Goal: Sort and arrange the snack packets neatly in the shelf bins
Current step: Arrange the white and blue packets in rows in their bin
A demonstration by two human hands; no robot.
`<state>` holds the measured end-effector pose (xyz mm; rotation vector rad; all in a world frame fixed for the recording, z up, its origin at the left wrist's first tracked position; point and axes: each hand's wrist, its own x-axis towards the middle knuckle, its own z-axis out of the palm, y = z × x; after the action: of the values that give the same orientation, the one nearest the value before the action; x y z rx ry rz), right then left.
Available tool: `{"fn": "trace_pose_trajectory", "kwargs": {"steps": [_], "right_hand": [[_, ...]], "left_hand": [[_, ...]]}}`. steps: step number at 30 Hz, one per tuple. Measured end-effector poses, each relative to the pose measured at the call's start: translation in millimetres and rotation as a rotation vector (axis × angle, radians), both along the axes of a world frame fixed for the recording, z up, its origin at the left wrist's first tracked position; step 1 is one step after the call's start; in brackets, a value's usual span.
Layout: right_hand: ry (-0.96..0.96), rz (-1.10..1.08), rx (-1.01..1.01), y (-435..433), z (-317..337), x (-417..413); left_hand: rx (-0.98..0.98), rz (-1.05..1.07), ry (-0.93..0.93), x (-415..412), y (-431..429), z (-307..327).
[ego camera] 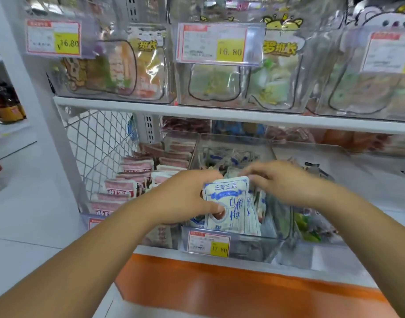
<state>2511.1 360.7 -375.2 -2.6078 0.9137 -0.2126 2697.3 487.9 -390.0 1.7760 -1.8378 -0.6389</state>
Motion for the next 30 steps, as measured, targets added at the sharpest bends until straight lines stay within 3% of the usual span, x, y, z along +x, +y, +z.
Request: {"fn": "trace_pose_trajectory", "kwargs": {"steps": [3, 6, 11, 15, 17, 20, 27, 30], "right_hand": [[0.173, 0.080, -0.125, -10.8, -17.9, 7.9], [0.172, 0.013, -0.114, -16.1, -23.2, 17.4], [-0.244, -0.014, 0.319, -14.5, -7.2, 14.5], [-0.261, 0.037, 0.514, -4.7, 1.5, -2.0], [-0.170, 0.038, 0.471, 5.4, -2.3, -4.0], [-0.149, 0.029, 0.214, 13.7, -6.5, -0.1], [-0.121, -0.011, 0.110, 1.2, 17.9, -33.2], [-0.084, 0.016, 0.086, 6.5, 11.7, -39.1]], "left_hand": [[0.031, -0.050, -0.085, 2.2, -4.9, 2.2], [0.072, -0.070, -0.123, 3.7, -7.6, -0.2], [0.045, -0.052, -0.234, -3.6, -8.1, -9.1], [-0.058, 0.045, -0.207, -11.6, -6.5, -16.5], [-0.083, 0.078, -0.177, -12.4, -5.8, -18.7], [-0.024, 0.052, -0.175, -6.8, -3.4, -11.1], [0.068, -0.130, -0.642, 9.0, -0.6, -5.5], [0.097, -0.126, -0.636, 10.3, -7.4, -4.3]]}}
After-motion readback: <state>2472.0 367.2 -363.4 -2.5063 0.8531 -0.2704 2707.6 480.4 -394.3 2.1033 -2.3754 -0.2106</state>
